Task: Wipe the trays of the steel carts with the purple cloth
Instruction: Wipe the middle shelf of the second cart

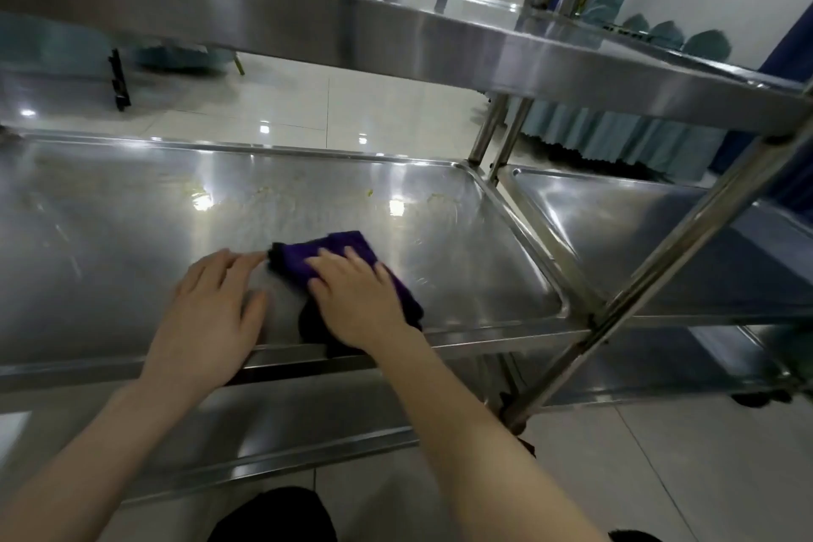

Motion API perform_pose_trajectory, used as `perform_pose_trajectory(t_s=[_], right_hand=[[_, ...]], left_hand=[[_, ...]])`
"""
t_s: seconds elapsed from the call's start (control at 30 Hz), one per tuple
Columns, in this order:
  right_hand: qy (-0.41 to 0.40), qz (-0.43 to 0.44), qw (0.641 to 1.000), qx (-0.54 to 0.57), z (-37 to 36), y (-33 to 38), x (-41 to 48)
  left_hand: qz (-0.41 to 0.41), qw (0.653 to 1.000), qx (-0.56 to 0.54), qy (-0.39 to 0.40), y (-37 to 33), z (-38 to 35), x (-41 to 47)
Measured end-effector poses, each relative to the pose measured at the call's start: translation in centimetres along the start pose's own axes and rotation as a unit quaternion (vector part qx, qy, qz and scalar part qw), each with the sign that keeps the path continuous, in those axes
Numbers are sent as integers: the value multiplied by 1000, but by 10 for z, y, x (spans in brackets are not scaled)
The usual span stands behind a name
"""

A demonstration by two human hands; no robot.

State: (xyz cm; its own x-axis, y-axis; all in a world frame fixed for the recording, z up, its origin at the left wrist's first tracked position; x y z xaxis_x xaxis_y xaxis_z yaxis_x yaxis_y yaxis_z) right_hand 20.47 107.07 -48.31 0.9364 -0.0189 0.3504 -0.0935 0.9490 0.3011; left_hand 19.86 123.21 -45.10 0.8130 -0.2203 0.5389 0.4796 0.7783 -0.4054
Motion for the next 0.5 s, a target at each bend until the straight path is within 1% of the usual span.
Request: perform_pose_trajectory(t_s=[0.03,0.07,0.13,0.2,0.27,0.3,0.33,0.37,0.4,0.5], right_hand=[[11,14,1000,15,-2,13,1],[15,22,1000,17,3,11,0],[4,2,1000,3,25,-24,-10],[-14,-87,996,-25,57,-90,-32],[-30,-206,976,-70,88,-150,-58],[-34,-247,964,-91,96,-165,-66],[-34,-267,957,-107,96,-167,-68],[-36,-261,958,-114,88,-155,-63],[-38,-232,965,-113,75,-132,-54],[-28,-82,995,-46,14,-12,-13]], left_hand=[[12,1000,-18,1,5,3,0],[15,999,-28,9,11,7,1],[-14,999,-4,30,26,17,1],[-33,997,39,57,50,30,0],[-10,996,53,69,73,42,0],[7,996,50,69,78,44,2],[13,996,53,67,78,44,3],[9,996,60,62,76,43,3],[-2,996,68,55,72,41,2],[-12,998,61,28,68,45,2]])
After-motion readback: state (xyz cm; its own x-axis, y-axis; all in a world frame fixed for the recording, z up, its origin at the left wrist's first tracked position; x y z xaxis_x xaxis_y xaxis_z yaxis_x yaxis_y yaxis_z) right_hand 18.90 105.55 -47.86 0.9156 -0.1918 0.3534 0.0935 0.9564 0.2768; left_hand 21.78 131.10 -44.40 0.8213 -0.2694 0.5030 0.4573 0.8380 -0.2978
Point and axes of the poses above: each hand's wrist, its own x-axis towards the middle knuckle, its own z-axis out of the back of the hand, y = z × x, the point moved 8 cm from there along x, towards the middle knuckle, and after that the axes turned 11 degrees about -y, right-handed, at the moved point
